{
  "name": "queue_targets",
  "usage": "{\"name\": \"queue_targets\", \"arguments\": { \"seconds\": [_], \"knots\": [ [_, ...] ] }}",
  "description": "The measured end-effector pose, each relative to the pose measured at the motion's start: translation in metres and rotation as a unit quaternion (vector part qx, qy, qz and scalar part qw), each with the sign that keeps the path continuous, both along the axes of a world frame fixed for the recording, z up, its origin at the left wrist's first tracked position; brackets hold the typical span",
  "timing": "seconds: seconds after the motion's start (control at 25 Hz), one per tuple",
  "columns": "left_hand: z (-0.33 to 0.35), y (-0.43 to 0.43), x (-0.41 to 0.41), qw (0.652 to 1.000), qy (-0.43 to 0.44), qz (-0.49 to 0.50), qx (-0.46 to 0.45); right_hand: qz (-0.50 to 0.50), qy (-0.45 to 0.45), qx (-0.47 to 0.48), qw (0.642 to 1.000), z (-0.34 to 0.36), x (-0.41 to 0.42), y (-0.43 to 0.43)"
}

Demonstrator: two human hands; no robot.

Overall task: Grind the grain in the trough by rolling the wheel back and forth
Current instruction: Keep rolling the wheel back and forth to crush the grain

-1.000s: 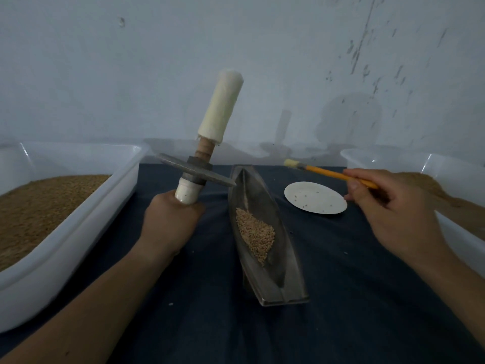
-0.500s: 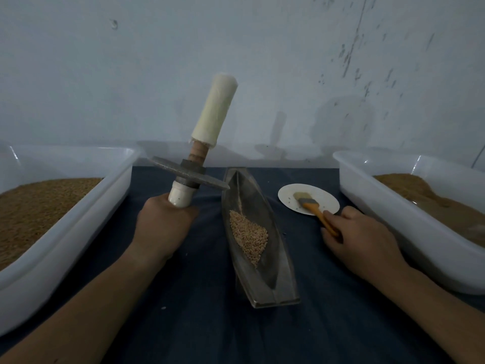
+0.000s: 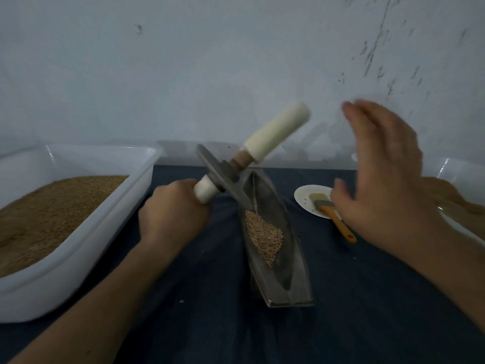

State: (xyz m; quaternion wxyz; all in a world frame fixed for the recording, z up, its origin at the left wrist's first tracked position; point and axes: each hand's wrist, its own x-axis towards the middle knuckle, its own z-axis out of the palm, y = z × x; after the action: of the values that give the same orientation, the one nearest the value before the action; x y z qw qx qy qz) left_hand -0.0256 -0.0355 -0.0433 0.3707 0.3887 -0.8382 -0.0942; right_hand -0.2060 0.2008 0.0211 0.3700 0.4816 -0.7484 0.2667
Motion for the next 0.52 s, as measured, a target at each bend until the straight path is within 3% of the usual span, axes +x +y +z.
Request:
{"name": "queue_targets", "arguments": {
  "seconds": [0.12,0.24,0.4,0.52],
  "knots": [
    [0.015,0.018,0.004,0.982,-0.064,-0.013,-0.180,-0.077,0.068,0.166,0.981,0.013,0.023,-0.018],
    [0.015,0.039,0.001,0.955,-0.147,-0.034,-0.254,-0.099,0.082,0.302,0.945,0.004,0.021,-0.015],
    [0.006,0.044,-0.006,0.941,-0.208,-0.045,-0.264,-0.061,-0.013,0.329,0.942,-0.012,0.012,-0.013],
    [0.003,0.037,-0.014,0.934,-0.231,-0.032,-0.272,-0.063,-0.022,0.337,0.939,-0.022,-0.006,-0.027]
  ]
}}
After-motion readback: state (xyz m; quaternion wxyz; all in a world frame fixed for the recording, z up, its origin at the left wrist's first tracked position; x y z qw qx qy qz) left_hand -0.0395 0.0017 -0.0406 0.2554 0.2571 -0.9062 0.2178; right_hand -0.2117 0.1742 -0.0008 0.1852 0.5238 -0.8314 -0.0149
